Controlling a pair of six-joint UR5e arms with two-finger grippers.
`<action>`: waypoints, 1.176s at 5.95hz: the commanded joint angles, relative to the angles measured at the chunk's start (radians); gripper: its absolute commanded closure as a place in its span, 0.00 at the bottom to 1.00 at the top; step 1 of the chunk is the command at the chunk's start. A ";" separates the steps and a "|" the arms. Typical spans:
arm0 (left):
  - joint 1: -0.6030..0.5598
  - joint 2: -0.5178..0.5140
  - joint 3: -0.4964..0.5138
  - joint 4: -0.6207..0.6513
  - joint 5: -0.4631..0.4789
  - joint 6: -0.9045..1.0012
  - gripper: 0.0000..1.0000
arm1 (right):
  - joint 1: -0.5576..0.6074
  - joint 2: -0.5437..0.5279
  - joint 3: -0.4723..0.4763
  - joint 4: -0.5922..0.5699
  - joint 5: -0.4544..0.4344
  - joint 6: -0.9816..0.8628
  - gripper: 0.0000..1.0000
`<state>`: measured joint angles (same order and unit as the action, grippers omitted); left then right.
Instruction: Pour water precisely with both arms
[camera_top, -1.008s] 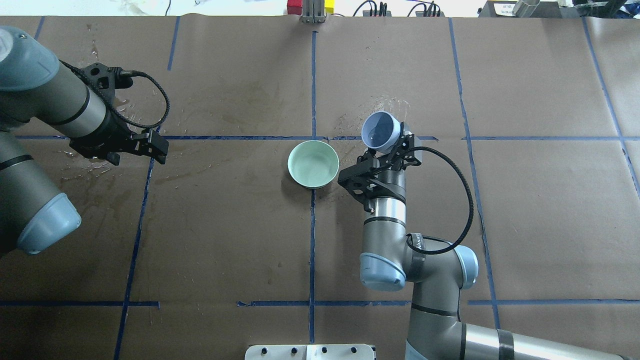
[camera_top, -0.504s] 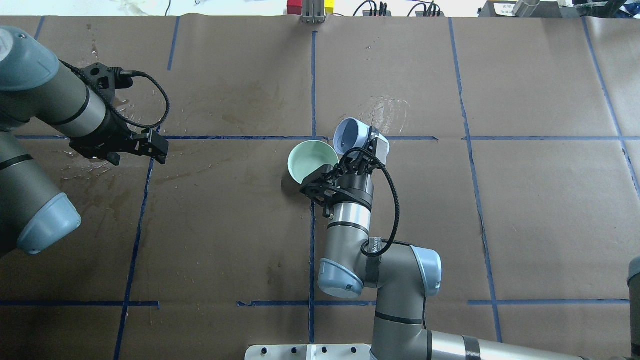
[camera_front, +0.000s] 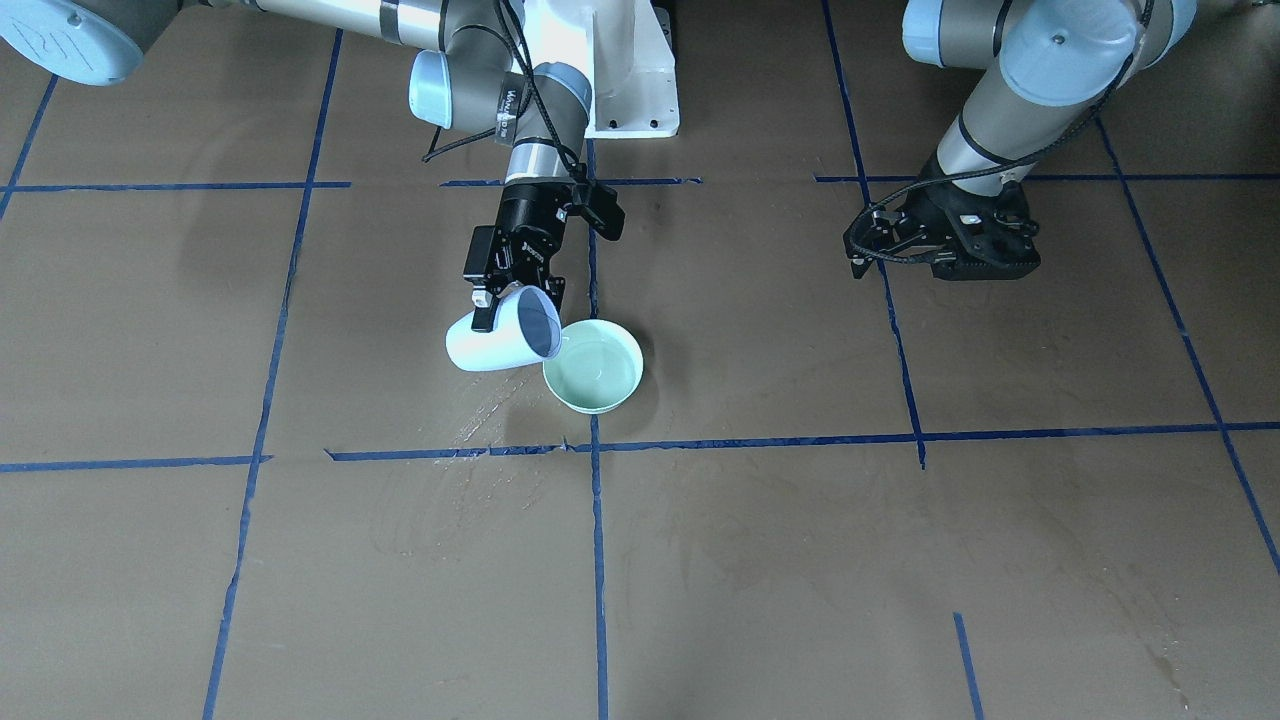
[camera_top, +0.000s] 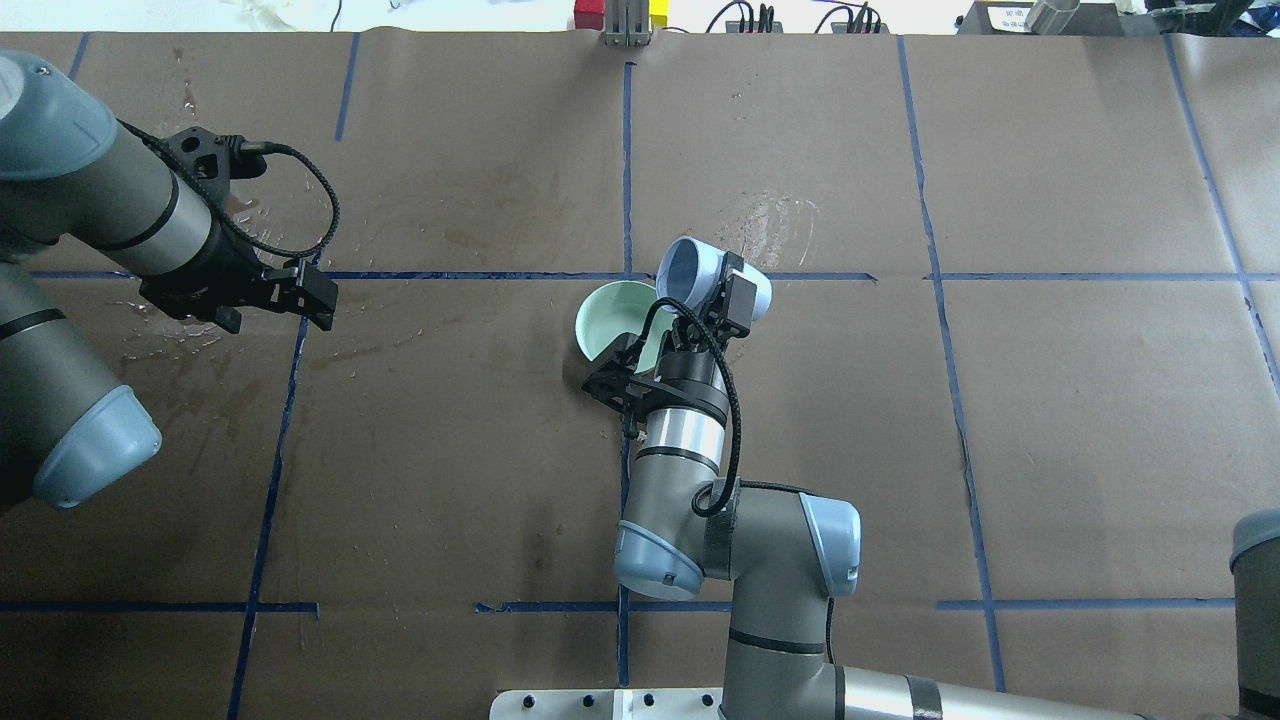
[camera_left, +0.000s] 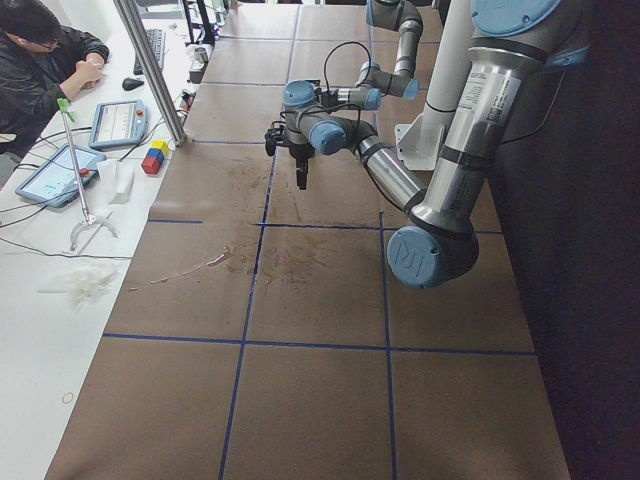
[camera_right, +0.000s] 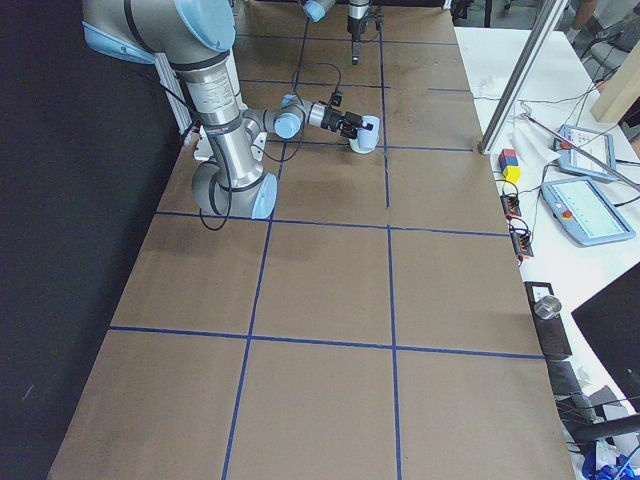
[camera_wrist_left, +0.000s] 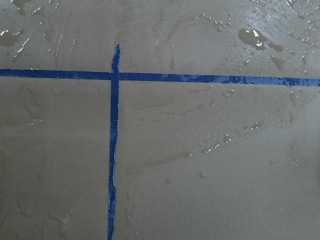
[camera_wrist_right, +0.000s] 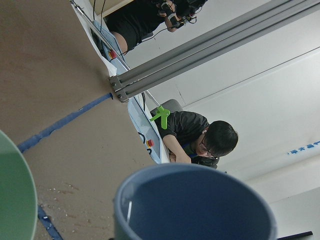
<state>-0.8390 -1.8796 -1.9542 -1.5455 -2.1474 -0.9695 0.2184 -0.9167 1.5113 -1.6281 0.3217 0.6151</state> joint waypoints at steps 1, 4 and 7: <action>0.000 -0.001 0.000 -0.001 -0.005 0.000 0.00 | -0.001 0.002 -0.006 -0.015 -0.004 -0.058 0.94; -0.002 0.000 0.000 0.001 -0.006 0.000 0.00 | -0.001 0.002 -0.008 -0.016 -0.009 -0.097 0.94; -0.002 -0.001 -0.002 -0.001 -0.006 0.000 0.00 | 0.001 0.002 -0.008 -0.016 -0.009 -0.097 0.94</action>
<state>-0.8406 -1.8805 -1.9550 -1.5459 -2.1537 -0.9695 0.2181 -0.9142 1.5033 -1.6444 0.3129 0.5186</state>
